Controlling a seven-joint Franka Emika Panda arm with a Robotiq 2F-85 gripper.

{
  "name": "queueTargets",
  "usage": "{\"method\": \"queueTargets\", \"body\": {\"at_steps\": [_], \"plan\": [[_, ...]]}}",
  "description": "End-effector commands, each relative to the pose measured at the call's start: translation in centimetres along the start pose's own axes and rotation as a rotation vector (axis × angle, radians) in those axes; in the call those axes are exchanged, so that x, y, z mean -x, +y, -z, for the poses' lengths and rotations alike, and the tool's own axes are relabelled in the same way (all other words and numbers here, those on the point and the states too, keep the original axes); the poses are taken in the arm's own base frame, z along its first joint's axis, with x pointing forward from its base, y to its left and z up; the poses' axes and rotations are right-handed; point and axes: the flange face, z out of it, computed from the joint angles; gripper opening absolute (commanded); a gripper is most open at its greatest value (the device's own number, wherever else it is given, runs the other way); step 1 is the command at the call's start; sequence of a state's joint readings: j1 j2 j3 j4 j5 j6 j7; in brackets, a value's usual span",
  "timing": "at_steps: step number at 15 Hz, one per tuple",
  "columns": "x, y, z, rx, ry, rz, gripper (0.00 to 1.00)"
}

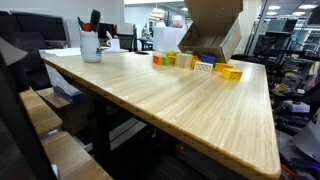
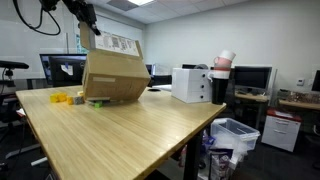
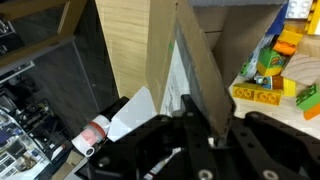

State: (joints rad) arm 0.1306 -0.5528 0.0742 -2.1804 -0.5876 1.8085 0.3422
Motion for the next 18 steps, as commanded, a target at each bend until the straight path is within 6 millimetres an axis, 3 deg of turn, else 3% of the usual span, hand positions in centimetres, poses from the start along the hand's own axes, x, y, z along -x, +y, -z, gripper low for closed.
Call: {"method": "queueTargets", "body": {"at_steps": [1, 6, 9, 14, 18], "plan": [[0.9, 3.2, -3.0, -0.064, -0.08, -0.01, 0.05], [1.1, 5.4, -6.9, -0.09, -0.139, 0.01, 0.05], [0.8, 6.0, -8.3, -0.11, -0.14, 0.119, 0.05], [-0.2, 6.7, -9.2, -0.098, -0.096, 0.253, 0.05], [-0.5, 7.5, -9.3, -0.067, -0.032, 0.22, 0.05]]}}
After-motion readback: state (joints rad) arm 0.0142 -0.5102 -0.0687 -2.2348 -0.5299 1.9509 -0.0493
